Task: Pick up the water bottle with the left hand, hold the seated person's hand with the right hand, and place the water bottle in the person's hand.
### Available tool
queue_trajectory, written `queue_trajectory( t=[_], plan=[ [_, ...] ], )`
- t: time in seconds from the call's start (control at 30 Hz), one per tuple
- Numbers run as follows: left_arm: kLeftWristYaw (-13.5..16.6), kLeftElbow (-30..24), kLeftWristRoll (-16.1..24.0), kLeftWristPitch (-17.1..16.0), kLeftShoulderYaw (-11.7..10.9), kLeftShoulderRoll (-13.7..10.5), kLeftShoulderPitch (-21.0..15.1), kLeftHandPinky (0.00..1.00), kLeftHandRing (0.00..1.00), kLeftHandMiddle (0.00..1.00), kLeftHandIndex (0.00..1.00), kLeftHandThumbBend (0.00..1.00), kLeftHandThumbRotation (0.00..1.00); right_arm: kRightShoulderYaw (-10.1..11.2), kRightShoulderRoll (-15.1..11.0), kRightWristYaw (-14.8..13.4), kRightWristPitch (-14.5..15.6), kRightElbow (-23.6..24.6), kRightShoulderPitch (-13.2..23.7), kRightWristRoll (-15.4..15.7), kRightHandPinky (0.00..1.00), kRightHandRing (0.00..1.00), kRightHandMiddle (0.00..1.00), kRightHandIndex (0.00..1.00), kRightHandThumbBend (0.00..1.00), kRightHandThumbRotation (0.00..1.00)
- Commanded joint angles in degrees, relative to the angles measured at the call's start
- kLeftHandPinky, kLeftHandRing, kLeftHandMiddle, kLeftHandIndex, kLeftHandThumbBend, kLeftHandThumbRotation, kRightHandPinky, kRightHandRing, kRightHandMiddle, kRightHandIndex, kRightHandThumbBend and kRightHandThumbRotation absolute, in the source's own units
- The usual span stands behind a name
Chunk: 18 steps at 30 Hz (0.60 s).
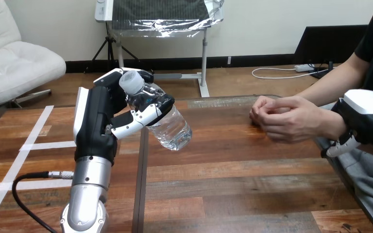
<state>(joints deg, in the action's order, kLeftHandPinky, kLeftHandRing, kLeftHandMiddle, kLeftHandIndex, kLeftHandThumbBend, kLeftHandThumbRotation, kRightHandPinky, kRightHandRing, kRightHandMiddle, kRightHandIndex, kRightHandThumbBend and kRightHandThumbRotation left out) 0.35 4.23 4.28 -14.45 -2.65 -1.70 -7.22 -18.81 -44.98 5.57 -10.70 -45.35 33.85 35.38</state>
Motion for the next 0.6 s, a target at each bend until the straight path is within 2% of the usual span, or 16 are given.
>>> queue_trajectory(
  t=[0.0, 0.43, 0.57],
  plan=[
    [0.7, -0.8, 0.1, -1.7, 0.8, 0.4, -5.5, 0.41, 0.41, 0.45, 0.51, 0.6, 0.0, 3.5, -2.3, -0.2, 1.0, 6.9, 3.0, -0.9, 0.12, 0.19, 0.28, 0.31, 0.72, 0.0],
    [0.4, -0.6, -0.4, -1.7, 1.0, 0.8, -5.6, 0.41, 0.42, 0.45, 0.51, 0.59, 0.0, 4.7, -2.7, 1.3, 1.8, 10.5, 1.5, -0.4, 0.11, 0.19, 0.28, 0.31, 0.74, 0.0],
    [0.7, -0.8, 0.1, -1.7, 1.2, 0.8, -5.6, 0.41, 0.42, 0.45, 0.51, 0.6, 0.0, 4.9, -2.7, 0.8, 1.8, 11.5, 1.1, -0.2, 0.12, 0.19, 0.27, 0.3, 0.75, 0.0]
  ],
)
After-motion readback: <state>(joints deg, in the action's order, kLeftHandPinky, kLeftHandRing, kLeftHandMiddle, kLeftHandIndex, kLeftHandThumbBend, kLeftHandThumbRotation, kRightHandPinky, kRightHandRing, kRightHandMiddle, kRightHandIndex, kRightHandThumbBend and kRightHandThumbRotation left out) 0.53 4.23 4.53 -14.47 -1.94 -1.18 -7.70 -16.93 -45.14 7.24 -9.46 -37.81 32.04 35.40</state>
